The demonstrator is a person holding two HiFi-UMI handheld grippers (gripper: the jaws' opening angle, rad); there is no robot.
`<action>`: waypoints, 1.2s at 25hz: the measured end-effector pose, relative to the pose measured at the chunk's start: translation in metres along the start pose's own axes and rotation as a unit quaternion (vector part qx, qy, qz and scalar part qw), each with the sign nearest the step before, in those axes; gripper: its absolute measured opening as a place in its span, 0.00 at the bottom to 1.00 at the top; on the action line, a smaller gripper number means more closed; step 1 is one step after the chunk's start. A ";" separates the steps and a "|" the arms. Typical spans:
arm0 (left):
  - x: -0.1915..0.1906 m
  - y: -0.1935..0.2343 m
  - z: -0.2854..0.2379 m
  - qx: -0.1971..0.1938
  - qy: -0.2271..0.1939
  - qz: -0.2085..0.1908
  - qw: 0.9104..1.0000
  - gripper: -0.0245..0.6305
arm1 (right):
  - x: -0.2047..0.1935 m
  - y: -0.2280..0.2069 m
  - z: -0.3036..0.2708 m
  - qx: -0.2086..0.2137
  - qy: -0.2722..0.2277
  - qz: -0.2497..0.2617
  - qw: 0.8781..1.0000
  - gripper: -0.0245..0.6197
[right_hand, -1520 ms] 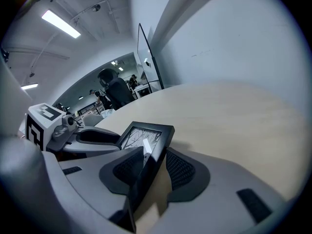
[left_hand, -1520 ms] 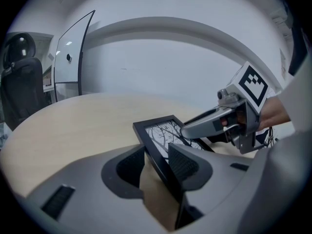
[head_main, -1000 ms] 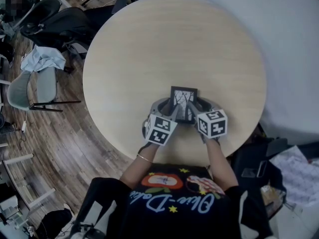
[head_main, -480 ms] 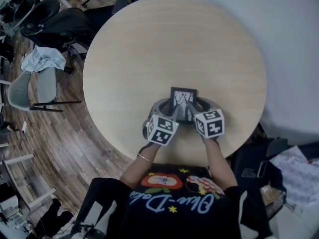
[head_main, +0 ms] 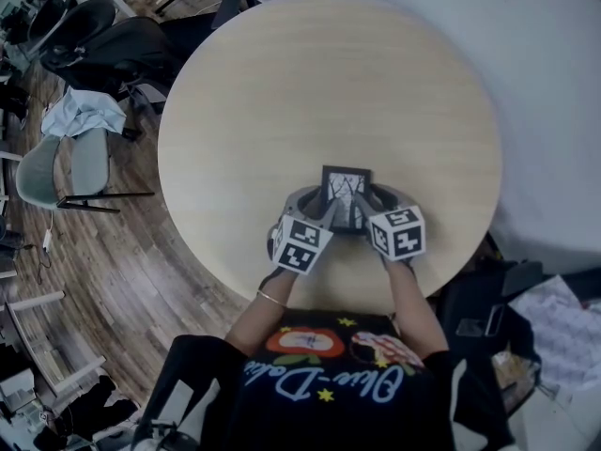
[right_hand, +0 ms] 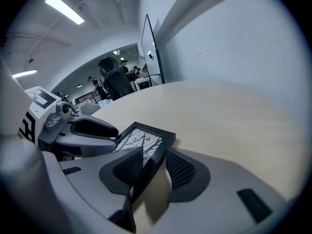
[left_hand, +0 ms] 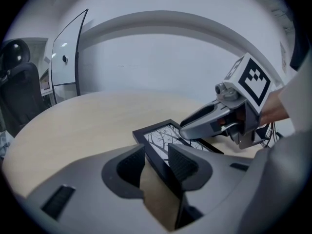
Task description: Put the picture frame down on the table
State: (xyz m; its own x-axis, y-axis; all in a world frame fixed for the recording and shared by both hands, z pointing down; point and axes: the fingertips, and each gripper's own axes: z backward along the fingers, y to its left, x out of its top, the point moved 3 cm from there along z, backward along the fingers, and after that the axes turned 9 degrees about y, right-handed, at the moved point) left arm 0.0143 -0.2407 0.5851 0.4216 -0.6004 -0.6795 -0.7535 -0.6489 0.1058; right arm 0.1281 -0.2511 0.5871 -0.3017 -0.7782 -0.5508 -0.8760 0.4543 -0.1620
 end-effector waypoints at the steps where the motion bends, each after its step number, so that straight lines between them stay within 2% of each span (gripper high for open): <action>1: 0.000 0.000 0.001 0.000 0.000 0.001 1.000 0.24 | 0.000 0.000 0.000 0.000 -0.001 0.001 1.000 0.23; 6: 0.005 0.008 0.010 0.012 -0.001 -0.004 1.000 0.24 | 0.004 -0.005 0.004 -0.003 -0.015 -0.001 1.000 0.23; 11: 0.012 0.010 0.021 0.018 -0.025 -0.004 1.000 0.24 | 0.012 -0.005 0.014 0.001 -0.039 -0.001 0.999 0.23; 17: 0.031 0.003 0.043 0.014 -0.083 -0.011 0.996 0.22 | 0.027 0.008 0.040 0.014 -0.095 0.005 0.995 0.22; 19: 0.039 -0.001 0.052 0.015 -0.103 -0.016 0.994 0.18 | 0.032 0.014 0.050 0.017 -0.117 0.006 0.993 0.16; 24: 0.062 -0.009 0.080 0.021 -0.155 -0.033 0.987 0.04 | 0.045 0.028 0.077 0.027 -0.176 0.013 0.984 0.10; 27: 0.078 -0.015 0.101 0.025 -0.188 -0.043 0.981 0.04 | 0.053 0.034 0.098 0.032 -0.207 0.023 0.978 0.04; 30: 0.091 -0.021 0.120 0.029 -0.214 -0.058 0.975 0.04 | 0.060 0.039 0.117 0.034 -0.233 0.032 0.971 0.04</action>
State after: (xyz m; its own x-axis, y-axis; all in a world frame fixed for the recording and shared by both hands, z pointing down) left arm 0.0083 -0.2259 0.4337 0.2662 -0.2676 -0.9260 -0.7463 -0.6653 -0.0223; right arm 0.1198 -0.2291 0.4523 -0.1378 -0.4730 -0.8702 -0.8298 0.5349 -0.1594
